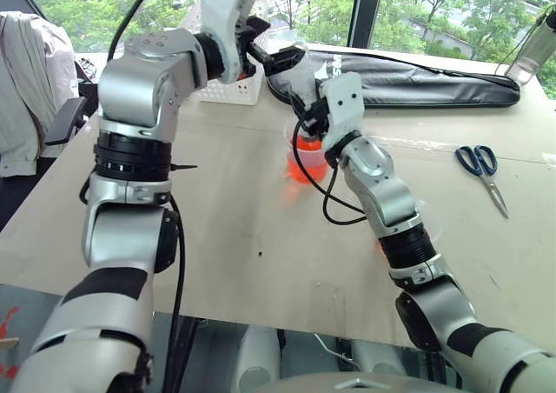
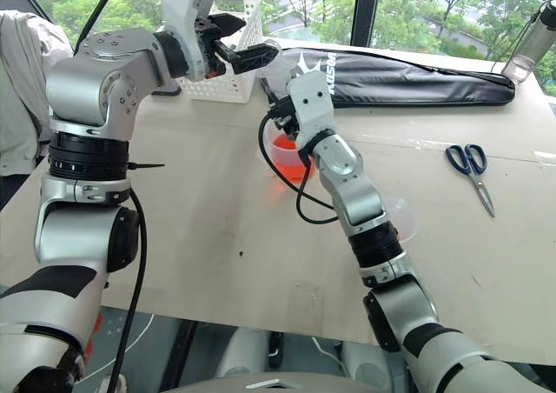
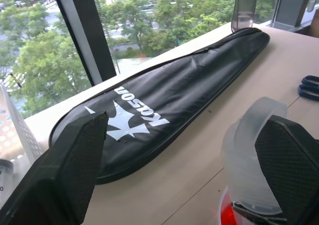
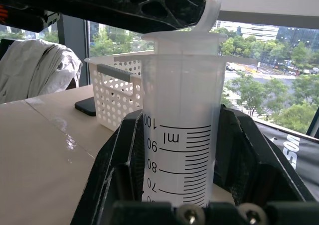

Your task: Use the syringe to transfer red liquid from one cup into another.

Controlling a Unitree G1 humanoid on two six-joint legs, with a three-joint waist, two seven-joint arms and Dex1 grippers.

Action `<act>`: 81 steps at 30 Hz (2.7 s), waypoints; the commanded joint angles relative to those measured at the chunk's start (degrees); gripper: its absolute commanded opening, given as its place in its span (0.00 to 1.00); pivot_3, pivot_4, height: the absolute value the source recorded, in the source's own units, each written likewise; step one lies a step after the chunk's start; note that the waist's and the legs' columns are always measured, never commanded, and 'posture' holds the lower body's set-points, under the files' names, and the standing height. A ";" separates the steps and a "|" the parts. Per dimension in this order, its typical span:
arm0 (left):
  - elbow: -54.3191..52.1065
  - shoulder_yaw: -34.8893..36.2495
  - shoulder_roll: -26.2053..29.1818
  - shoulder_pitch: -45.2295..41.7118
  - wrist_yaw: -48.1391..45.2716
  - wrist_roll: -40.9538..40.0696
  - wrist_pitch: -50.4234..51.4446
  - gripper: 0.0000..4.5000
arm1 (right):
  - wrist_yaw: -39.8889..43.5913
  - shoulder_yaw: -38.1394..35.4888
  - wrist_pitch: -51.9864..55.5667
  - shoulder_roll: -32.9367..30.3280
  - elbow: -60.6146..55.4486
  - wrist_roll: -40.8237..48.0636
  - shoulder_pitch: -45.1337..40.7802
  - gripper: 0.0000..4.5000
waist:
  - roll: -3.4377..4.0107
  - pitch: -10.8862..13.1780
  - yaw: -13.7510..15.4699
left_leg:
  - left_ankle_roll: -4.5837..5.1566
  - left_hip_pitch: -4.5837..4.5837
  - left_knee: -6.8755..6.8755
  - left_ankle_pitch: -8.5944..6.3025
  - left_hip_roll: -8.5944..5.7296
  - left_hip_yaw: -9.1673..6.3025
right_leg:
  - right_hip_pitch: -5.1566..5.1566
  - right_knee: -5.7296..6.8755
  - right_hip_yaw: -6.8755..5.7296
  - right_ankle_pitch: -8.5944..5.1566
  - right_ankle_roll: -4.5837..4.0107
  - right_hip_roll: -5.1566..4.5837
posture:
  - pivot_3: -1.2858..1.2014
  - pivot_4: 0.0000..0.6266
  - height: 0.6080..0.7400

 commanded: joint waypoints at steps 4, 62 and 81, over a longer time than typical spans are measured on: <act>-3.99 0.84 -0.82 0.89 1.22 1.09 -0.51 0.35 | -0.57 -0.12 -0.53 2.06 -2.88 -0.61 -0.14 0.35 | 0.00 0.00 0.00 | 0.00 0.00 0.00 0.00 0.00 0.00 | 0.00 0.01 0.00 0.00 0.00 0.00 | 0.52 0.24 0.88; -3.01 9.72 -1.13 -0.28 -5.41 -9.41 4.12 0.65 | 0.13 -4.78 3.87 5.10 -7.11 3.20 -2.55 0.35 | 0.00 0.00 -0.14 | -0.01 0.00 0.09 0.01 0.00 -0.03 | 0.01 0.06 -0.01 0.01 0.00 0.00 | 0.52 0.24 0.88; -15.56 13.10 1.94 16.26 -6.59 -19.55 14.22 0.76 | 1.24 -5.44 7.86 3.96 -9.21 6.18 -1.70 0.34 | 0.01 -0.01 -0.97 | -0.01 0.02 0.21 0.01 -0.01 -0.20 | 0.17 0.12 -0.14 0.02 0.00 -0.02 | 0.52 0.24 0.88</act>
